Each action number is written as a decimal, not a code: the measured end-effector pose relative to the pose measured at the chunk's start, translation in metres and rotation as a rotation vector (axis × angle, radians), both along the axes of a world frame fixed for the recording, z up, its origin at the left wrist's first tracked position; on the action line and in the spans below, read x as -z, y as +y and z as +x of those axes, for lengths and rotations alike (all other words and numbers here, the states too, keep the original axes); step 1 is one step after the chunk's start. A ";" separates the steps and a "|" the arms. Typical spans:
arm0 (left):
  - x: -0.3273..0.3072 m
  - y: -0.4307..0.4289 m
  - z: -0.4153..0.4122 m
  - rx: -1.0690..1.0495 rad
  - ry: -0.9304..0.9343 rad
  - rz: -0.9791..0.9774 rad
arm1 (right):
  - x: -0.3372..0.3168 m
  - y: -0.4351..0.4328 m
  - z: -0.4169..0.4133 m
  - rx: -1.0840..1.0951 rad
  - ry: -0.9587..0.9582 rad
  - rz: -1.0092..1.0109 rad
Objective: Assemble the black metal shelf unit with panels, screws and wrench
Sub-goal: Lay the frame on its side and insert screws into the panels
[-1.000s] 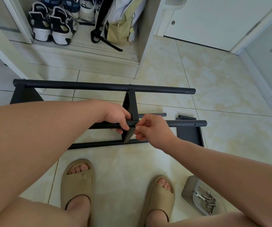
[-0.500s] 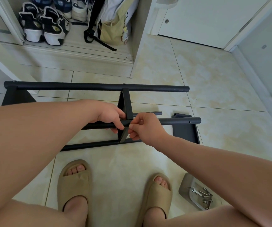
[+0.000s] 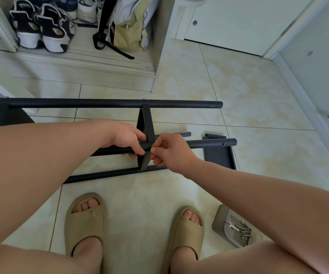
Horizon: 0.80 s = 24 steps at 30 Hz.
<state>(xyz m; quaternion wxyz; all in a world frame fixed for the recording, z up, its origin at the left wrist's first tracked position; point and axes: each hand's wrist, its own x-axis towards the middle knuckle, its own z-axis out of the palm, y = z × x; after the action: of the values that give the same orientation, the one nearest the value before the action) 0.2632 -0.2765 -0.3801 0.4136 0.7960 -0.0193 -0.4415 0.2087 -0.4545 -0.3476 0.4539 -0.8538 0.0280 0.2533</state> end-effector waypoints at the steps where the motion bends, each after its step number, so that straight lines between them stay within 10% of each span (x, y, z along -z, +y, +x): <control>1: 0.000 0.000 0.000 -0.001 0.002 -0.004 | 0.000 -0.001 0.000 0.003 0.002 0.015; 24: -0.002 0.000 -0.001 0.006 -0.007 -0.009 | 0.006 -0.006 -0.002 -0.084 -0.077 -0.015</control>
<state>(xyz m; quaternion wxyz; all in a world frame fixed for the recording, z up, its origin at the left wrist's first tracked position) 0.2622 -0.2762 -0.3777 0.4156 0.7957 -0.0251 -0.4399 0.2066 -0.4609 -0.3539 0.4373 -0.8667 -0.0235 0.2390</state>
